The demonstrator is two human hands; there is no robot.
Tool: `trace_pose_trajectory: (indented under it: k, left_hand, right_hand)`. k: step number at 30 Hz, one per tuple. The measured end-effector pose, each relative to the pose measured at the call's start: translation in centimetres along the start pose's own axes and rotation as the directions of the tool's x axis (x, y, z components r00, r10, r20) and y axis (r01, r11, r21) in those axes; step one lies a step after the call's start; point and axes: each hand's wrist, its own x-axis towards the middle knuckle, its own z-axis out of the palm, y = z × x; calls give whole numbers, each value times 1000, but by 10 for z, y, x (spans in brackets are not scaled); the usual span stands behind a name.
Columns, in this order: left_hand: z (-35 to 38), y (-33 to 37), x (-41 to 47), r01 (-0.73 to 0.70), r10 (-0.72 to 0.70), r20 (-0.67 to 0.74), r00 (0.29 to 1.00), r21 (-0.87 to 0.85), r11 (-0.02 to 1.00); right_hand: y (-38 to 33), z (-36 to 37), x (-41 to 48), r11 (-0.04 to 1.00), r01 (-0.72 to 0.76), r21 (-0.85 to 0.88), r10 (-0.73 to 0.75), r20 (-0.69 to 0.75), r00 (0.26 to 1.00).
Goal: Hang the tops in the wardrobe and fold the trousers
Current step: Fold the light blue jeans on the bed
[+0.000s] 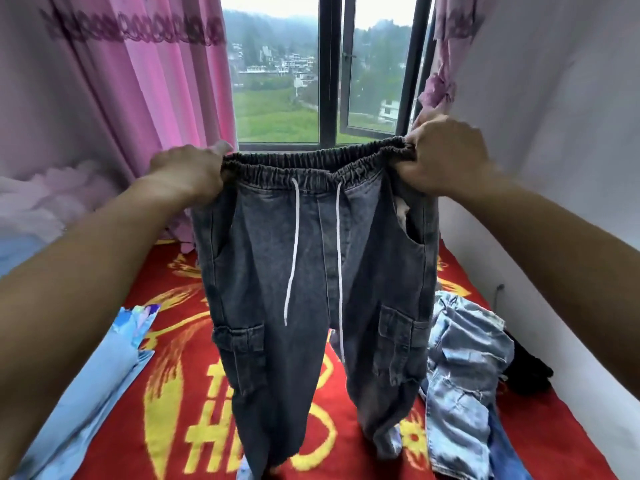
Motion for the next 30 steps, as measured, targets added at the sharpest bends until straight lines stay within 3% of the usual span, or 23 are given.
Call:
trace_pose_trajectory:
  k: [5, 8, 11, 14, 16, 18, 21, 23, 25, 30]
  left_hand:
    - [50, 19, 10, 22, 41, 276, 960, -218, 976]
    - [91, 28, 21, 210, 25, 472, 881, -439, 873]
    - [134, 36, 39, 392, -4, 600, 800, -517, 761]
    - [170, 53, 69, 498, -40, 648, 760, -542, 677]
    - [190, 67, 94, 559, -61, 639, 767, -618, 553]
    - [205, 82, 120, 575, -115, 579, 807, -729, 372]
    - [211, 97, 163, 413, -246, 361, 900, -885, 215]
    - [193, 102, 192, 248, -268, 188, 945, -946, 208]
    - [160, 103, 219, 114, -300, 27, 953, -954, 276]
    - [56, 92, 261, -165, -368, -301, 880, -919, 357]
  right_hand:
    - [-8, 42, 10, 983, -118, 137, 47, 437, 898]
    - [-3, 89, 20, 910, -332, 247, 114, 620, 776]
    - [8, 142, 40, 821, -476, 316, 106, 735, 670]
    - [20, 193, 63, 731, -577, 364, 103, 777, 621]
    - [29, 226, 80, 657, -628, 417, 126, 761, 637]
    - [41, 254, 100, 643, -602, 473, 156, 688, 709]
    - [59, 272, 136, 627, -519, 582, 227, 501, 835]
    - [71, 267, 165, 536, -475, 698, 280, 384, 880]
    - [81, 248, 195, 475, -395, 786, 315, 267, 911]
    - [86, 166, 253, 552, -124, 825, 344, -89, 935]
